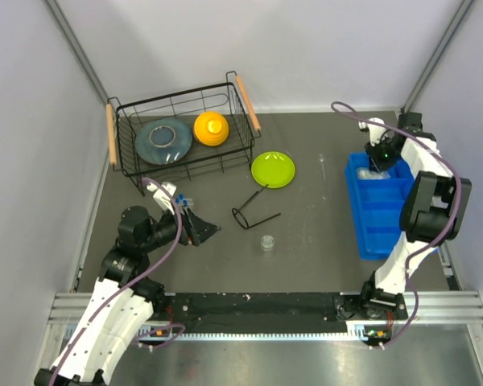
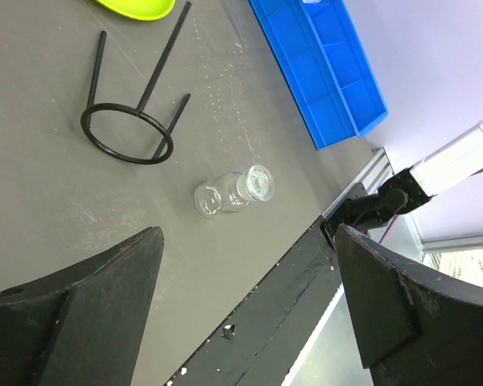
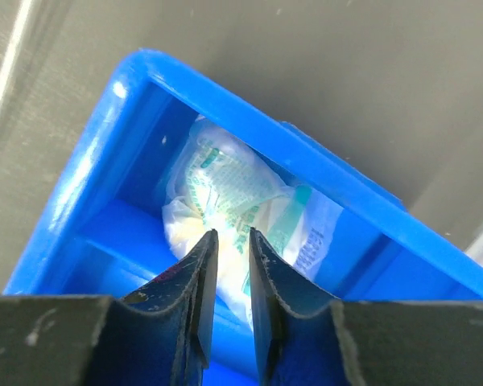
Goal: Organize the chemistry lab equipment
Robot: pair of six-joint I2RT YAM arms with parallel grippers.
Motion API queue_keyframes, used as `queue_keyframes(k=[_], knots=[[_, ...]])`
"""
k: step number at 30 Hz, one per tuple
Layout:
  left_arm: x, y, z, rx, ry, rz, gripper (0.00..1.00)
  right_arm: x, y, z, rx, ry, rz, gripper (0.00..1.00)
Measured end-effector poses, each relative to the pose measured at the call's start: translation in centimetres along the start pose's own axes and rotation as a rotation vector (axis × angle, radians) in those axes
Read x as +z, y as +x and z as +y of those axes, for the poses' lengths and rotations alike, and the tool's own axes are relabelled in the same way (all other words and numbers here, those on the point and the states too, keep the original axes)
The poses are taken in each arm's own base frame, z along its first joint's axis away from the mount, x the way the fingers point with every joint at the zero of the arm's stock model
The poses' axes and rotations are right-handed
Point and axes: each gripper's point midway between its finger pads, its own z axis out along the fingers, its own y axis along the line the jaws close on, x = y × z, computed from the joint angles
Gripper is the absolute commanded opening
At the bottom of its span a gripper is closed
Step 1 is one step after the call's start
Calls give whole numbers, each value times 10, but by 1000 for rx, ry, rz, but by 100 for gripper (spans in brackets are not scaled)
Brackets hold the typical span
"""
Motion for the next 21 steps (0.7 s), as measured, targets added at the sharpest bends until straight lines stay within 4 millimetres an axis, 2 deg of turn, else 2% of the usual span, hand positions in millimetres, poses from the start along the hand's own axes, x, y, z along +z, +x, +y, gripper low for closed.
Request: queue_keyframes(k=[4,6,9,11,14,17,19,21], knots=[[7,9,-2,11,4,42,93,-34,-26,4,2,31,-100,33],[14,20,-7,30,8,91,93,-59,-42,15,1,33,-178,35],[25,38,-18,65,17,177,93,-95,-61,42,-14,10,-301,46],[34,46,-26,99,14,224,93,-113,-68,69,-38,-28,-379,57],[51,59,-34,152,-16,291,93,-127,-70,133,-91,-177,-474,73],[67,70,-39,210,-52,342,93,-127,-64,199,-138,-375,-517,77],[79,76,-43,257,-79,370,93,-124,-58,229,-142,-488,-522,78],[90,82,-47,304,-114,395,93,-122,-50,245,-119,-567,-520,79]])
